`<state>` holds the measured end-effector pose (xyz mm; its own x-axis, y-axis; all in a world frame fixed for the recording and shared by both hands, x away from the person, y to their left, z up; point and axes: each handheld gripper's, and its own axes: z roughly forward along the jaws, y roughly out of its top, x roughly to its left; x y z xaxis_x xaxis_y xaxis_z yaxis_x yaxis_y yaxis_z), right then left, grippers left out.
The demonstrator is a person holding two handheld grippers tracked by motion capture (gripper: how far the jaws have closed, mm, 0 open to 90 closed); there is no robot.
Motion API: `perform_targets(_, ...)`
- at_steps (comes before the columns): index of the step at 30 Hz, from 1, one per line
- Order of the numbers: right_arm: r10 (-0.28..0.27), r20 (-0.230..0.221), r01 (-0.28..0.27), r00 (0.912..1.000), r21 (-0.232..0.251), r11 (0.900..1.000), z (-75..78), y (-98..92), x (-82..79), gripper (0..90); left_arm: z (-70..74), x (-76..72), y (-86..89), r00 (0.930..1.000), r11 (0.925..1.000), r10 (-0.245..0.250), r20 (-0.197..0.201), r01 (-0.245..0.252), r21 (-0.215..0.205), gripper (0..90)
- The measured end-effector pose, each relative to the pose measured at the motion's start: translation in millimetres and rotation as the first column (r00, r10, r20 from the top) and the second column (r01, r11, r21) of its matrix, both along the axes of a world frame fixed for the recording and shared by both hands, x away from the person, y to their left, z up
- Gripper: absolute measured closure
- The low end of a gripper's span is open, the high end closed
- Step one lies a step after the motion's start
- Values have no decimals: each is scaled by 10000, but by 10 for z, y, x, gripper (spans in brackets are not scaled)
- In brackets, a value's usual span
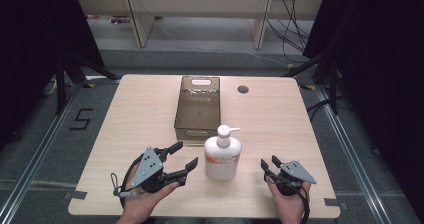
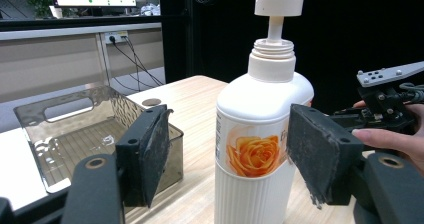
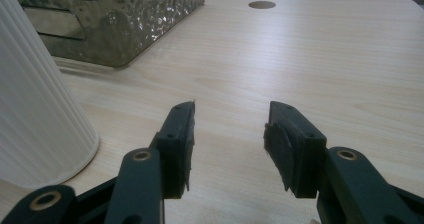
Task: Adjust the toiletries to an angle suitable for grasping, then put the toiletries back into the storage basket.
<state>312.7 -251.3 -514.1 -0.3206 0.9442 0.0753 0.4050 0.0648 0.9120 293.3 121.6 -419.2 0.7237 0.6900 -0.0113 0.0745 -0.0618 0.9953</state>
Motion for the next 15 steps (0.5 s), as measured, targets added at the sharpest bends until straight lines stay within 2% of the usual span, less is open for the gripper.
perform_targets(1,0,0,0,10000,0,10000,0,0,0,545,0,0,0,10000,10000,0,0,0,0,329)
perform_targets(2,-73,-16,74,10000,297,9995,-5,15,9,544,14,5,-5,10000,10000,31,39,-31,71,329)
perform_targets(3,-73,-16,74,10000,297,9995,-5,15,9,544,14,5,-5,10000,10000,31,39,-31,71,330)
perform_targets(4,28,182,-27,9998,-103,9999,-3,-13,31,543,28,10,-30,9999,9999,97,39,-98,25,331)
perform_targets(5,28,182,-27,9998,-103,9999,-3,-13,31,543,28,10,-30,9999,9999,97,39,-98,25,331)
perform_targets(6,-20,-28,21,10000,204,9998,-5,16,11,543,40,9,-49,9998,9998,171,48,-171,45,332)
perform_targets(7,-20,-28,21,10000,204,9998,-5,16,11,543,53,7,-80,9997,9997,230,103,-230,19,332)
perform_targets(8,58,168,-56,9998,-150,9999,-1,-10,26,543,76,-11,-147,9992,9993,379,153,-380,39,333)
perform_targets(9,58,168,-56,9998,-150,9999,-1,-10,26,543,76,-11,-147,9992,9993,379,153,-380,39,335)
perform_targets(10,-79,-68,79,9999,-2,10000,5,3,15,543,94,-23,-202,9982,9985,552,218,-553,48,336)
perform_targets(11,70,35,-69,10000,-125,9999,-2,-10,42,542,108,-28,-246,9971,9974,720,264,-722,78,336)
perform_targets(12,-115,-236,124,9997,360,9993,1,22,27,542,121,-30,-294,9956,9959,897,252,-899,69,339)
perform_targets(13,117,-15,-117,9999,-19,9999,3,-14,56,541,130,-29,-345,9942,9944,1055,199,-1055,4,339)
perform_targets(15,88,-83,-90,9999,-147,9999,5,-22,68,541,138,-20,-451,9911,9912,1326,110,-1326,-23,339)
